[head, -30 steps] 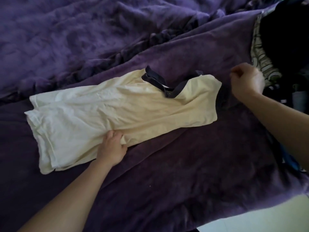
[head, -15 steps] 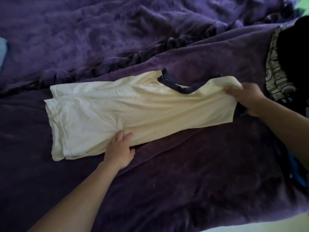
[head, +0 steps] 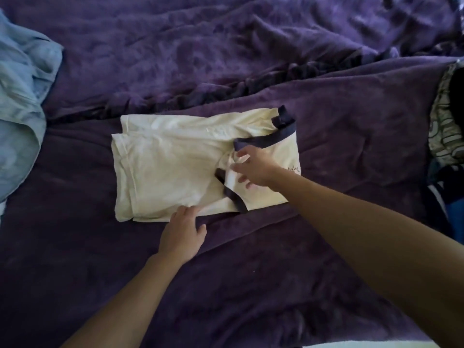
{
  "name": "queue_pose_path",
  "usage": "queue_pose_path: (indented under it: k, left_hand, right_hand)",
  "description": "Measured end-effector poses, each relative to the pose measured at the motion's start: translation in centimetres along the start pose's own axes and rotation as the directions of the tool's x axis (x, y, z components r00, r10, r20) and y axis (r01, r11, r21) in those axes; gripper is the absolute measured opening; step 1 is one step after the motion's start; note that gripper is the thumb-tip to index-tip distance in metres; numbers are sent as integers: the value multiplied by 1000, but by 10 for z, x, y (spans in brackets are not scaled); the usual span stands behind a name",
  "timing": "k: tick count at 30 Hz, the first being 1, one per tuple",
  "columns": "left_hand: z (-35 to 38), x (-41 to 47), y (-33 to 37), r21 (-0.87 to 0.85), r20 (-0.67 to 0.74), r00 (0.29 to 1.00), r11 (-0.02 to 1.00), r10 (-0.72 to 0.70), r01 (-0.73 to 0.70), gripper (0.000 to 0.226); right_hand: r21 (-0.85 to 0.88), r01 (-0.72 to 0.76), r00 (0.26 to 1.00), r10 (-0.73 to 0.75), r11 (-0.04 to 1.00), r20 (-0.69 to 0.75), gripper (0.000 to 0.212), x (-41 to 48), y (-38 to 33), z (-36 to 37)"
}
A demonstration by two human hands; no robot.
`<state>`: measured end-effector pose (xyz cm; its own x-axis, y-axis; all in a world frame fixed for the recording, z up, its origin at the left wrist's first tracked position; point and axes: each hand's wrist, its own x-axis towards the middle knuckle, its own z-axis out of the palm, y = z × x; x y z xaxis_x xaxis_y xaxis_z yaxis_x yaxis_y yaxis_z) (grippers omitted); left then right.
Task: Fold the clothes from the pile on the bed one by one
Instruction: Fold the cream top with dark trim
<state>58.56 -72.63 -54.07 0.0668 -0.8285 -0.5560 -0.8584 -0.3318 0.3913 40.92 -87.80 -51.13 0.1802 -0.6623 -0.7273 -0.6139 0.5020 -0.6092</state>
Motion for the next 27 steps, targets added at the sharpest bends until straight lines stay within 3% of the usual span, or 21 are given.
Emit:
queue_pose_path:
  k: [2, 5, 7, 10, 13, 15, 17, 19, 22, 27]
  left_hand:
    - [-2, 4, 7, -16, -51, 997, 998, 56, -57, 43]
    - [3, 11, 29, 29, -95, 973, 978, 209, -207, 49]
    - [12, 20, 44, 95, -59, 950, 949, 305, -299, 54]
    - [27, 40, 50, 144, 68, 941, 930, 331, -338, 58]
    - [32, 58, 40, 139, 176, 936, 934, 304, -329, 59]
    - [26, 65, 34, 73, 211, 926, 939, 314, -335, 56]
    - [13, 65, 28, -56, 208, 925, 948, 318, -313, 53]
    - [-4, 58, 15, -187, 114, 955, 950, 273, -250, 48]
    - [-34, 41, -21, -317, -76, 990, 939, 115, -134, 39]
    - [-72, 7, -105, -403, -240, 966, 915, -100, -5, 27]
  right_hand:
    - [30, 42, 981, -36, 999, -188, 30, 2, 17, -7]
    - [-167, -16, 820, -83, 986, -566, 21, -1, 48, -45]
    - [-187, -101, 776, -40, 977, -629, 32, 0, 67, -68]
    - [30, -152, 851, 146, 988, -505, 64, 14, 76, -78]
    - [190, -153, 918, 211, 970, -336, 52, 24, 74, -67]
    - [231, -105, 923, 181, 967, -339, 43, 21, 62, -56]
    - [192, -26, 909, 103, 981, -404, 41, 7, 42, -48]
    - [137, 47, 903, 17, 989, -429, 39, -12, 14, -35]
    - [36, 124, 916, -100, 992, -389, 43, -32, -34, 2]
    - [-312, 156, 935, -242, 937, -260, 54, -10, -100, 102]
